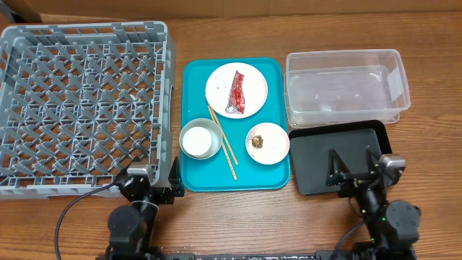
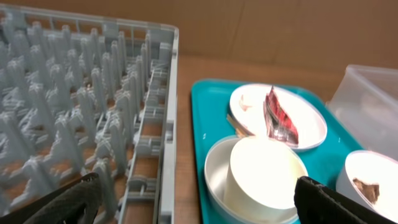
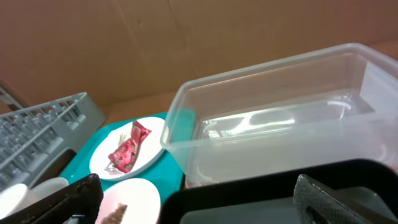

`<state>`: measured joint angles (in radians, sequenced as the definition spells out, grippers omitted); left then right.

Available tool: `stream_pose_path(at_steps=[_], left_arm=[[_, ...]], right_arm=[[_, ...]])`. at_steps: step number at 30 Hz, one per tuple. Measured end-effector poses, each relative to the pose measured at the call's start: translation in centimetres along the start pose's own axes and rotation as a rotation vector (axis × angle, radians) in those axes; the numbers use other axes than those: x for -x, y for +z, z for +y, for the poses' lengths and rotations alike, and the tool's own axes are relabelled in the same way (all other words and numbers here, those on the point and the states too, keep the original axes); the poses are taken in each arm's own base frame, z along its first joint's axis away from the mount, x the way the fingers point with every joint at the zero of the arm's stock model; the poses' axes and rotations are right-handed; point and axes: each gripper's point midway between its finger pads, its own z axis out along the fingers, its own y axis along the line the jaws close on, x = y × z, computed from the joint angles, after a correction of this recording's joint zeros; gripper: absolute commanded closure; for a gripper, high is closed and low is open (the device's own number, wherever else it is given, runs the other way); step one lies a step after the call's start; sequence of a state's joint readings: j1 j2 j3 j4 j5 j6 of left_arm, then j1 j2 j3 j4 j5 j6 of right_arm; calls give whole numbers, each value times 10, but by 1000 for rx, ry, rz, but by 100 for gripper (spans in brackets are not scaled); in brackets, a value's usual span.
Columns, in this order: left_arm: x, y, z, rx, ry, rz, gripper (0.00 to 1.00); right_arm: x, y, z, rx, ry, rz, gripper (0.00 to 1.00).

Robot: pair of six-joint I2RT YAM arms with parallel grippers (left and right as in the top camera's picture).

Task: Sort waste into correct bins and load items into the dishwasher

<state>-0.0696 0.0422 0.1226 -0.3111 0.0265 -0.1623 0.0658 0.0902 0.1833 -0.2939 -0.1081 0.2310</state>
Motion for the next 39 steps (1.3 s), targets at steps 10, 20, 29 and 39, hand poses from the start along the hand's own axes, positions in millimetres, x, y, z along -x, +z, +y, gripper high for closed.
stream_pose_path(at_steps=[10,20,29,39], left_arm=[[40,-26,1,96,-25,287,0],[65,-18,-1,178,-38,660,0],[47,-6,1,196,-88,792,0],[51,-15,42,343,-213,778,0]], right_arm=[[65,6,20,-50,24,178,0],[91,59,29,-104,25,544,0],[85,115,64,59,14,589,9],[49,174,160,166,-153,708,9]])
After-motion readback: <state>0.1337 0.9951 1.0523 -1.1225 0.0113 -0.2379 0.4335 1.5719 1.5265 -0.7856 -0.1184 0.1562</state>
